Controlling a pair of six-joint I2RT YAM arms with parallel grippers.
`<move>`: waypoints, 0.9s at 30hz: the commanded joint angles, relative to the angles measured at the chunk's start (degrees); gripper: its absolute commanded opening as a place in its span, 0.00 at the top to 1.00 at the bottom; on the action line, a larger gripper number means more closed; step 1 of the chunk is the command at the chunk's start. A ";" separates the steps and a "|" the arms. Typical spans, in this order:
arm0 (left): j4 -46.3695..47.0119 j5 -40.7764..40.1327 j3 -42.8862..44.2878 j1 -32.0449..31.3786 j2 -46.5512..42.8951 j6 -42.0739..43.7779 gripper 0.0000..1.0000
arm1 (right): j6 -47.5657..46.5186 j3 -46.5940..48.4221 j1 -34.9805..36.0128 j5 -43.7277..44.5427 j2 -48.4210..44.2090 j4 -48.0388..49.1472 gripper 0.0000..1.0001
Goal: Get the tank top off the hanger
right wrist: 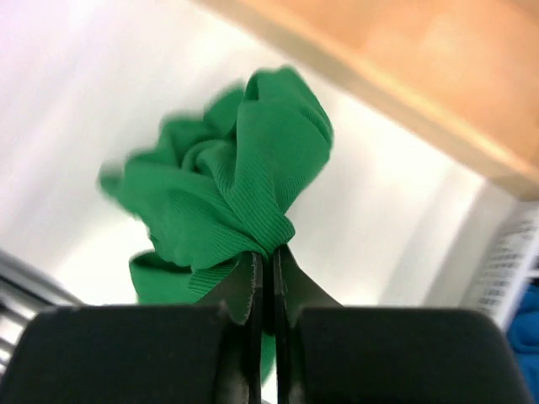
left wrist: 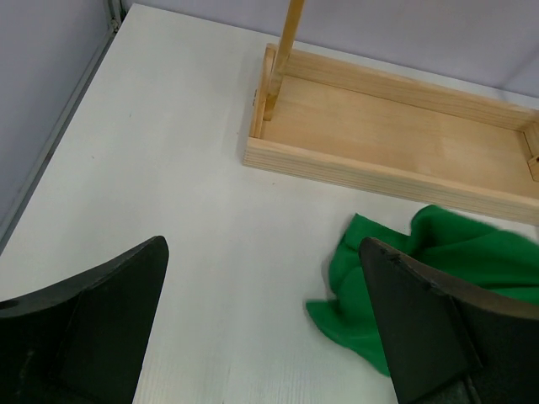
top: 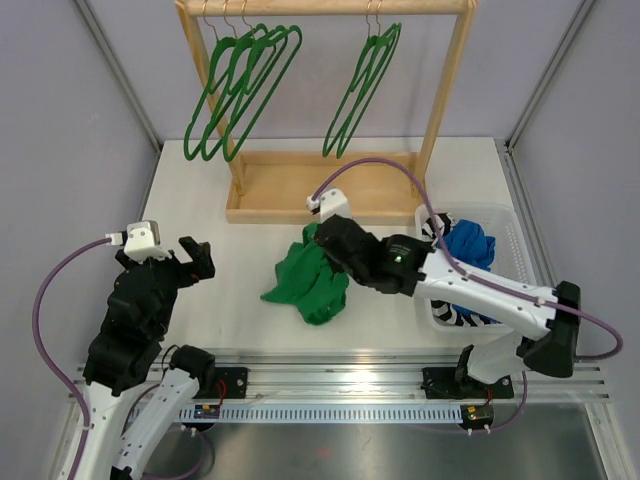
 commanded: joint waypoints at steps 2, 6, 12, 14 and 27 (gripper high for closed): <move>3.82 0.07 -0.41 0.06 -0.75 1.31 0.01 | 0.60 7.51 -2.84 12.04 -7.03 -10.21 1.00; 3.65 0.25 -0.50 0.06 -0.93 1.40 0.01 | -0.81 16.63 -6.97 15.82 -10.28 -17.50 1.00; 4.00 -0.10 -0.68 0.06 -1.89 1.40 0.01 | -1.60 25.70 -11.72 22.68 -14.85 -27.00 1.00; 4.00 -0.28 -0.77 0.06 -1.81 1.31 0.01 | -0.64 27.55 -13.04 26.89 -15.21 -32.07 1.00; 3.83 -1.24 -0.68 0.06 -1.37 0.87 0.01 | 1.39 15.28 -35.34 19.66 -17.15 -33.53 1.00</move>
